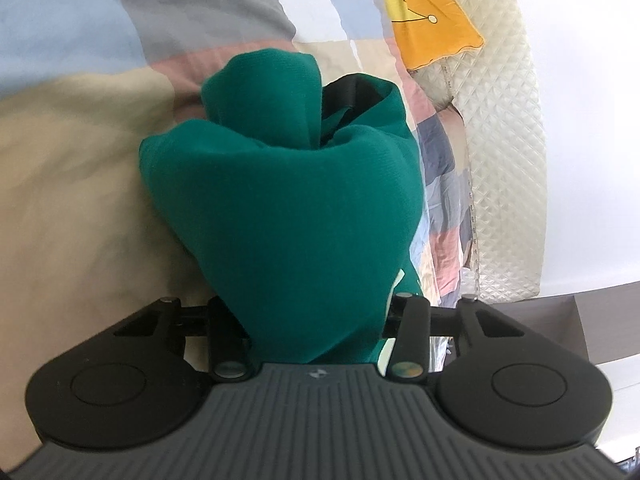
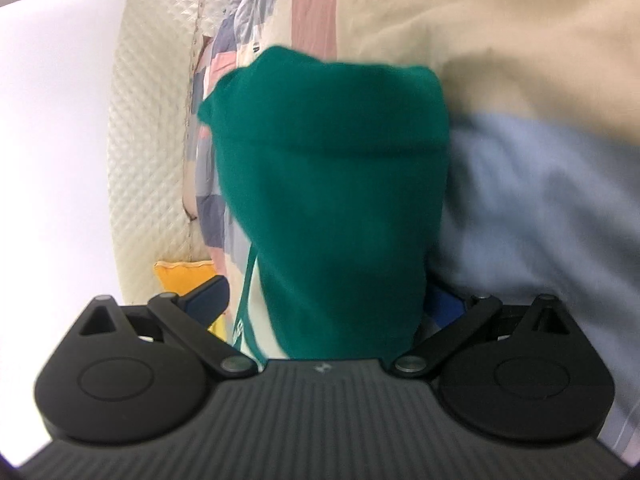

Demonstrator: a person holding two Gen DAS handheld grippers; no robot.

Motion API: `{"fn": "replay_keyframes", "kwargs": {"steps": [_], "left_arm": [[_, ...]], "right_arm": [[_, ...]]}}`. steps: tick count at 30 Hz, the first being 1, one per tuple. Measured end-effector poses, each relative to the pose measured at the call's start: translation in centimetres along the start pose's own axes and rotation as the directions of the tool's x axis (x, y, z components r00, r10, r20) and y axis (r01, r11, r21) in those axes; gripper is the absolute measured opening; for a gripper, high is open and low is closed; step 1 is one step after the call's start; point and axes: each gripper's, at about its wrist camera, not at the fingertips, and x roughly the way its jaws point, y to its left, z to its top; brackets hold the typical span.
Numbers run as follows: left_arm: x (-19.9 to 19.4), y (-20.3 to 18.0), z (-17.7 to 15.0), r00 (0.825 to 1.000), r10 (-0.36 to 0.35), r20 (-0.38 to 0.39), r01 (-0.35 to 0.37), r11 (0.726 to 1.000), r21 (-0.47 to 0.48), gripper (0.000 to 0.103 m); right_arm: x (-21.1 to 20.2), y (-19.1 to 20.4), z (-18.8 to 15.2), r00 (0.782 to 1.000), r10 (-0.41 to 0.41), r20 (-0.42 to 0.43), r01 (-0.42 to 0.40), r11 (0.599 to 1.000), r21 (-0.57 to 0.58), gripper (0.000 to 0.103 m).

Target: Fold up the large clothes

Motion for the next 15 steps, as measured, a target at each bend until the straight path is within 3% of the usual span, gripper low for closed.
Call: {"fn": "replay_keyframes", "kwargs": {"steps": [8, 11, 15], "left_arm": [[0.4, 0.8, 1.4, 1.0, 0.012, -0.002, -0.011, 0.999, 0.043, 0.05], [-0.1, -0.5, 1.3, 1.0, 0.011, -0.008, -0.01, 0.998, 0.059, 0.048], [-0.3, -1.6, 1.1, 1.0, 0.0, -0.002, 0.0, 0.996, 0.093, 0.042]], "right_arm": [[3.5, 0.7, 1.5, 0.996, -0.055, -0.072, 0.051, 0.997, -0.056, 0.103], [4.0, 1.7, 2.0, 0.995, -0.071, -0.066, 0.064, 0.993, -0.101, 0.072], [3.2, 2.9, 1.8, 0.996, -0.052, -0.067, 0.041, 0.988, -0.152, 0.046]]}}
